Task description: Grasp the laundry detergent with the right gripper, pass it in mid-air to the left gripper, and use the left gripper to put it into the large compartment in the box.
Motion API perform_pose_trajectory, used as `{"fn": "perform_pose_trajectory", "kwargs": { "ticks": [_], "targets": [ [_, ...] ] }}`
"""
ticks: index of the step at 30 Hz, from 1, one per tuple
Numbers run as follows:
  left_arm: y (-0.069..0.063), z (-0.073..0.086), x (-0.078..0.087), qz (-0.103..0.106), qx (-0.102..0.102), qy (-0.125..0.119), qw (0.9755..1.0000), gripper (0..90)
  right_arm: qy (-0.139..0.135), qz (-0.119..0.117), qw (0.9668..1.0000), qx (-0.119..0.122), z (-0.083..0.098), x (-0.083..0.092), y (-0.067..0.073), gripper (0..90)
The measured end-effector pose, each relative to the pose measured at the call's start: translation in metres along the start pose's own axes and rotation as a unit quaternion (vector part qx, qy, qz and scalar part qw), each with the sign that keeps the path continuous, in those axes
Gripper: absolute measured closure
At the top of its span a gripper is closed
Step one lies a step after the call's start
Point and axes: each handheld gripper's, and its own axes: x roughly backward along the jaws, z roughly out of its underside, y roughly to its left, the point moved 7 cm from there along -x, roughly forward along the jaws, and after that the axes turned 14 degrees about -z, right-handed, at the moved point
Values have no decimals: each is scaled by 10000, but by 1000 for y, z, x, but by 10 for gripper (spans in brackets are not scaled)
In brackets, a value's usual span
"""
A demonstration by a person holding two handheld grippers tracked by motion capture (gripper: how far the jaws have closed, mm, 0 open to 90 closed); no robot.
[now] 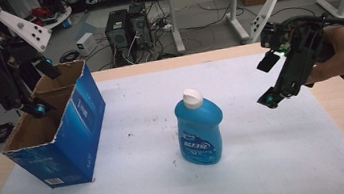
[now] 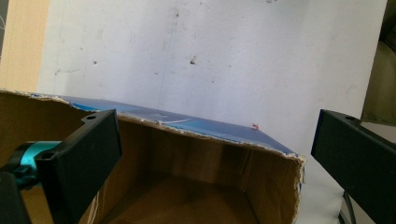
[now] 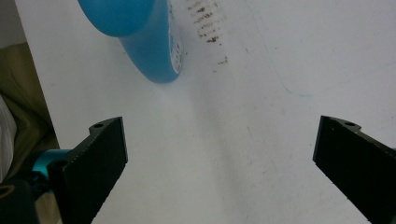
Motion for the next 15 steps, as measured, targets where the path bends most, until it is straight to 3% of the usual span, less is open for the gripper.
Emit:
{"fn": "perform_pose_trajectory", "kwargs": {
  "ticks": [15],
  "targets": [
    [-6, -15, -8, 47, -155, -116, 9998, 17, -719, -230, 9970, 170, -3, -29, 23, 21]
  ]
}}
